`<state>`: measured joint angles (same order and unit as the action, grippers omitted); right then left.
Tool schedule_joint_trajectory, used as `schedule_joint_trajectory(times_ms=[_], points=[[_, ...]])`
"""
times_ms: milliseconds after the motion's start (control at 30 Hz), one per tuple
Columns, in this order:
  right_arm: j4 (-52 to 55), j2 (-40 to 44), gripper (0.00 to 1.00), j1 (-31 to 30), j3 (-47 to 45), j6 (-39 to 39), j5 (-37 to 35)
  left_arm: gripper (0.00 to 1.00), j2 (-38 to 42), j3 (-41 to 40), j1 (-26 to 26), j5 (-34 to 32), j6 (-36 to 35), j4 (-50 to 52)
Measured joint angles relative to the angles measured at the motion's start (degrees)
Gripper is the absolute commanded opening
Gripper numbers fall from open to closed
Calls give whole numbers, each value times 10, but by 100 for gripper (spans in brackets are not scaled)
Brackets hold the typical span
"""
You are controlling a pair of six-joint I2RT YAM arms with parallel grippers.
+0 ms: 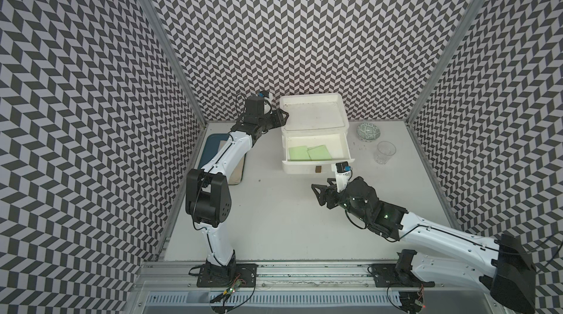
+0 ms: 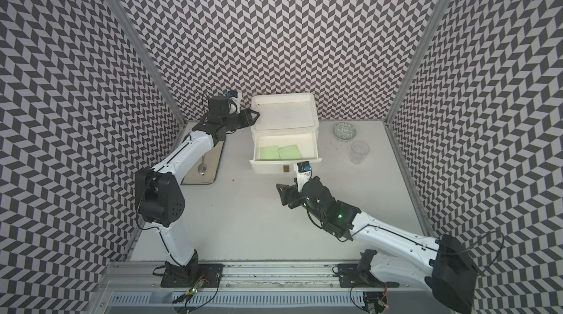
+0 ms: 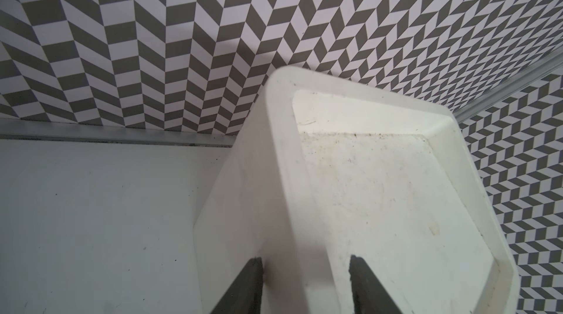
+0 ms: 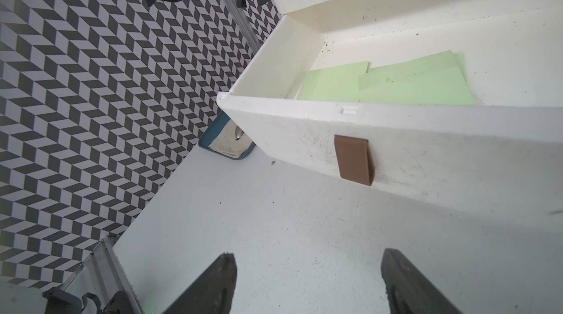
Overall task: Please put the sticky notes in the drawer by color
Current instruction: Close the drawer in the storage box.
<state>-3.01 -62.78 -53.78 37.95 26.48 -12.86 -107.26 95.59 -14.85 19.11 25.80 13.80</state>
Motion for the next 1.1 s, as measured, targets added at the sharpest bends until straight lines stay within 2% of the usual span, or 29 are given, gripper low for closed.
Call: schedule_joint_trajectory(times_ms=[67, 233, 367, 600, 867, 1100], points=[[-3, -11, 77, 0, 1, 7, -10, 38, 2, -4, -2, -4, 0, -4], [-29, -45, 72, 0, 1, 24, -36, 38, 9, -14, -9, -24, 4, -14], [-50, -67, 61, 5, 10, 28, -57, 38, 16, -24, -13, -33, 4, -22], [-64, -85, 51, 42, 33, 24, -66, 38, 28, -44, -17, -46, 4, -35], [-64, -90, 49, 67, 56, 10, -58, 38, 28, -47, -18, -47, 4, -41], [-80, -136, 49, 68, 89, 4, -43, 38, 28, -47, -18, -47, 4, -42]])
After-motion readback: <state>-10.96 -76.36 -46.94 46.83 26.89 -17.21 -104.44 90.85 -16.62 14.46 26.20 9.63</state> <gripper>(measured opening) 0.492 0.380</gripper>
